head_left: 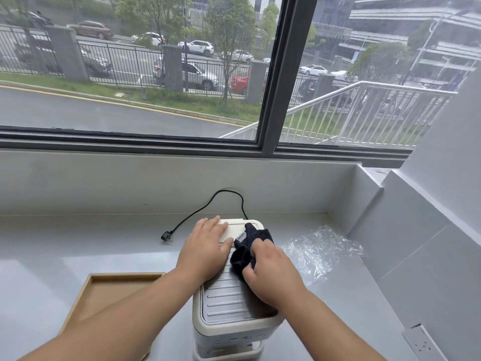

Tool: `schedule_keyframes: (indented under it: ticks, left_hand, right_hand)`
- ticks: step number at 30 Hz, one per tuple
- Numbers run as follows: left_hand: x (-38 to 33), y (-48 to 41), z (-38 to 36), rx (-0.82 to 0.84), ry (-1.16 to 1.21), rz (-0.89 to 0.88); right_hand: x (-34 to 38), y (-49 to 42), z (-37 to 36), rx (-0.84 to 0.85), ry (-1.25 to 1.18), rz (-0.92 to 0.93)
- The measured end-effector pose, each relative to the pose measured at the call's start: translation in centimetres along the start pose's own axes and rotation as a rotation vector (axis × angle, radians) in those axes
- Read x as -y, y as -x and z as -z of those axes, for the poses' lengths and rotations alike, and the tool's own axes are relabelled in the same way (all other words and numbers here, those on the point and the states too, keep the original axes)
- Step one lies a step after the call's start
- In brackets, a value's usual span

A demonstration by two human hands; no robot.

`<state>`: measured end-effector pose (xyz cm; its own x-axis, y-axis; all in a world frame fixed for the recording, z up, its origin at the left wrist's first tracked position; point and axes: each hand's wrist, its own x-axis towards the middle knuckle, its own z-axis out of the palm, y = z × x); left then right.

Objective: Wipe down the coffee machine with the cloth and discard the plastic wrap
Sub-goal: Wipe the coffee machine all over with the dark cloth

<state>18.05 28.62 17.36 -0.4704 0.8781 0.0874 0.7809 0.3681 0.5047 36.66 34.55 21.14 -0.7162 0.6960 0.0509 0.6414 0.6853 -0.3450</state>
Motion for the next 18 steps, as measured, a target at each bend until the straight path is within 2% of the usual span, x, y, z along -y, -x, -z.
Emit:
schedule_keyframes:
  ticks: [10,15,18]
  left_hand:
    - [-0.1,0.1,-0.1,-0.038,0.023,-0.003]
    - [-0.8,0.8,0.0,-0.147,-0.038,-0.018]
    - [-0.9,1.2,0.1,-0.164,0.083,0.03]
  right_hand:
    - [-0.4,-4.8,0.2,-0.002,0.022,0.05]
    - [-0.5,-6.4,-0.2,-0.019,0.119,0.147]
    - [-0.4,-7.4,-0.4,-0.039,0.181,0.218]
